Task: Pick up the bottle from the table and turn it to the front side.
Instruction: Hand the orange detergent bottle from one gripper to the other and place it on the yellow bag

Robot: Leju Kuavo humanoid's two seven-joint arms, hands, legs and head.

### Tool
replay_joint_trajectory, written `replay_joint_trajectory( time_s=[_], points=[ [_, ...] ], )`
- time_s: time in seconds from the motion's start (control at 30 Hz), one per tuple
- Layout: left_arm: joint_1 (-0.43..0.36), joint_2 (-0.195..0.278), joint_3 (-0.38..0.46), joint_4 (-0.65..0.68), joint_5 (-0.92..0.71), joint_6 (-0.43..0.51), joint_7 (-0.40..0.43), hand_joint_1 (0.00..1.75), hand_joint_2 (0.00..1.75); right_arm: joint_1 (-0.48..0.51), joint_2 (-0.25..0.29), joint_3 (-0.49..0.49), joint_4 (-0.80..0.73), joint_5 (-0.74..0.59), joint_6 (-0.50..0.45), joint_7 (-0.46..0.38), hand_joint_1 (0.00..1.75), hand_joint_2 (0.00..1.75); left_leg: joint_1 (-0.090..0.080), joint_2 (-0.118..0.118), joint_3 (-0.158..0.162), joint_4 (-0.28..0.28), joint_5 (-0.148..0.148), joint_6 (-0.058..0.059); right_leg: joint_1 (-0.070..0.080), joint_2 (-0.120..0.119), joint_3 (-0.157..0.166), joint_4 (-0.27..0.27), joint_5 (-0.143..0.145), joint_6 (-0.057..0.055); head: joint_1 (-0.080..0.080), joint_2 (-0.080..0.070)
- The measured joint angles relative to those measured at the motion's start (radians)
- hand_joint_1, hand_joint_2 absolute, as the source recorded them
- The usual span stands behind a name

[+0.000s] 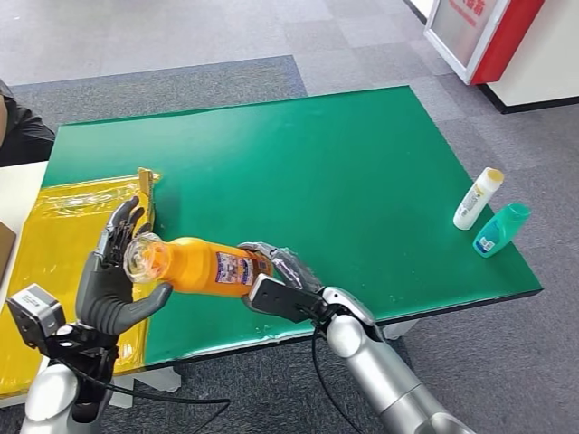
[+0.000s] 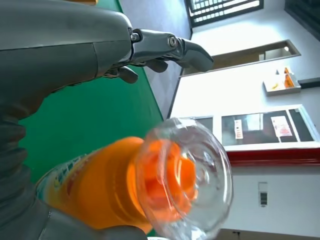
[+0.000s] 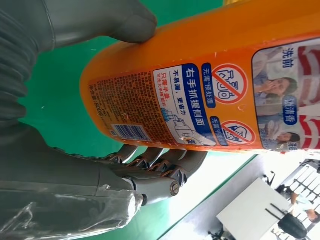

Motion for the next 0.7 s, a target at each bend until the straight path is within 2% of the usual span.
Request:
replay_joint_trajectory(
  time_s=[0.3, 0.7],
  points=[
    [-0.003, 0.044, 0.058, 0.081, 0.108, -0.097, -0.038, 0.0, 1.75, -0.012, 0.001, 0.033, 0.022, -0.035, -0.005, -0.016, 1.75, 1.75, 0.0, 0.0, 0.0, 0.0, 0.0, 0.0, 0.0, 0.0, 0.0, 0.0, 0.0, 0.0, 0.0, 0.0],
    [-0.006, 0.099, 0.039, 0.173, 0.147, -0.153, -0.046, 0.0, 1.75, -0.044, 0.001, 0.072, 0.039, -0.062, -0.007, -0.026, 1.75, 1.75, 0.0, 0.0, 0.0, 0.0, 0.0, 0.0, 0.0, 0.0, 0.0, 0.0, 0.0, 0.0, 0.0, 0.0]
  ],
)
